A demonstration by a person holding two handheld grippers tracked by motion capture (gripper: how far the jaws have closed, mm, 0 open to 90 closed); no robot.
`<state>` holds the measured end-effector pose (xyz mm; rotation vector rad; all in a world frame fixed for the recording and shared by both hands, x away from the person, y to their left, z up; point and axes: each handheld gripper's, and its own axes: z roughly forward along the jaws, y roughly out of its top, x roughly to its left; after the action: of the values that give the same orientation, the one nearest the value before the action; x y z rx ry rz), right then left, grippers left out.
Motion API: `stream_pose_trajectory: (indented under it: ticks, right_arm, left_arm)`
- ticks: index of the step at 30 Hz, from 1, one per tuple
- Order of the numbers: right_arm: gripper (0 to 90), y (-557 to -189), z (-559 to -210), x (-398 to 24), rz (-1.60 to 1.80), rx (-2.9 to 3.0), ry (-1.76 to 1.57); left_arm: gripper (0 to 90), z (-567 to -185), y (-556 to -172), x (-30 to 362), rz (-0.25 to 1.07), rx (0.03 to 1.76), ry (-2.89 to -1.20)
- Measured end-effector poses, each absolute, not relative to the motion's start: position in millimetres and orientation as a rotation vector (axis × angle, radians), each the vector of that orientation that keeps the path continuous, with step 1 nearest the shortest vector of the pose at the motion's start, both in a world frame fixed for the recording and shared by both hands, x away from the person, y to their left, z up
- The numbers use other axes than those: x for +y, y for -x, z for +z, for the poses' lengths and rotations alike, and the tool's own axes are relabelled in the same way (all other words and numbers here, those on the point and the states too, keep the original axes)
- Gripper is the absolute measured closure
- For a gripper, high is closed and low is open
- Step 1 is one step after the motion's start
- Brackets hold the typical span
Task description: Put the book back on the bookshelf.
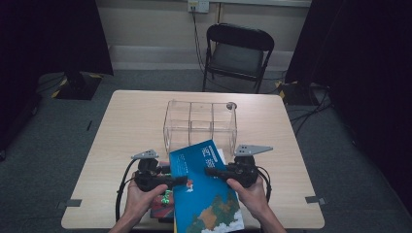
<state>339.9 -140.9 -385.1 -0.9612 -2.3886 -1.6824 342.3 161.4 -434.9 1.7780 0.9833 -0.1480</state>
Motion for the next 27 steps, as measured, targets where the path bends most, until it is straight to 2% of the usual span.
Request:
stream_pose_trajectory:
  ticks: [6,7,18,27]
  right_arm:
    - [84.0,-341.8,-386.9,-141.7,-1.631,-2.407,0.986]
    - [84.0,-342.7,-387.7,-142.7,-1.624,-2.401,0.986]
    - [84.0,-345.3,-390.3,-144.0,-1.588,-2.399,1.01]
    - [83.9,-345.5,-390.9,-147.4,-1.576,-2.394,1.042]
  left_arm:
    - [17.6,-433.5,-342.3,163.7,-0.16,0.991,-1.77]
    - [20.9,-433.3,-342.2,165.2,-0.176,1.006,-1.744]
    - [25.3,-430.0,-342.4,163.0,-0.193,1.008,-1.731]
    - [35.0,-421.3,-344.6,156.1,-0.193,0.977,-1.72]
